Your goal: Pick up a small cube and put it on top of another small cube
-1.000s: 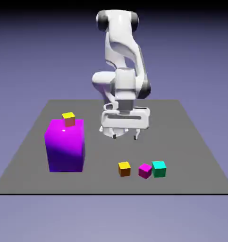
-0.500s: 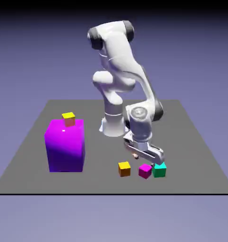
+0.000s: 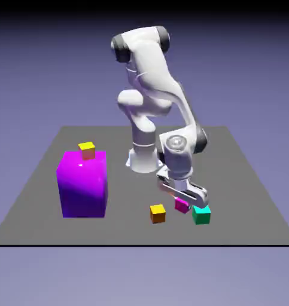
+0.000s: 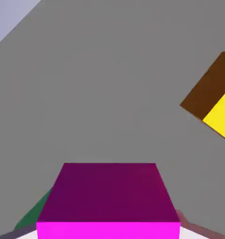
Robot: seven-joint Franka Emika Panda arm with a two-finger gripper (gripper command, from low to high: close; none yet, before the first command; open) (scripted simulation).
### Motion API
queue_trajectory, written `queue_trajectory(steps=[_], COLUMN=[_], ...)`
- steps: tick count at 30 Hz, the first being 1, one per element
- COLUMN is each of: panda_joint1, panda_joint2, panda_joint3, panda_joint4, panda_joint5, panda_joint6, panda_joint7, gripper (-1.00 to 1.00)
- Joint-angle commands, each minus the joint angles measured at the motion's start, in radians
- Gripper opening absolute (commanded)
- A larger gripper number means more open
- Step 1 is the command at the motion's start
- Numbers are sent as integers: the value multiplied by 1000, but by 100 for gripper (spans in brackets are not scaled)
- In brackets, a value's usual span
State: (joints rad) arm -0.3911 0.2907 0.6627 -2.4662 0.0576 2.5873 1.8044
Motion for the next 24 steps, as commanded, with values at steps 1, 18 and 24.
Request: queue_trajectory(steps=[1, 18, 24], panda_joint1=[-12, -4, 107], panda_joint2=[-12, -20, 80], panda_joint3=[23, 132, 14], panda_joint4=[-6, -63, -56], panda_joint5=[15, 66, -35], panda_joint6=[5, 178, 265], panda_joint7=[44, 612, 680], gripper=[-100, -100, 100])
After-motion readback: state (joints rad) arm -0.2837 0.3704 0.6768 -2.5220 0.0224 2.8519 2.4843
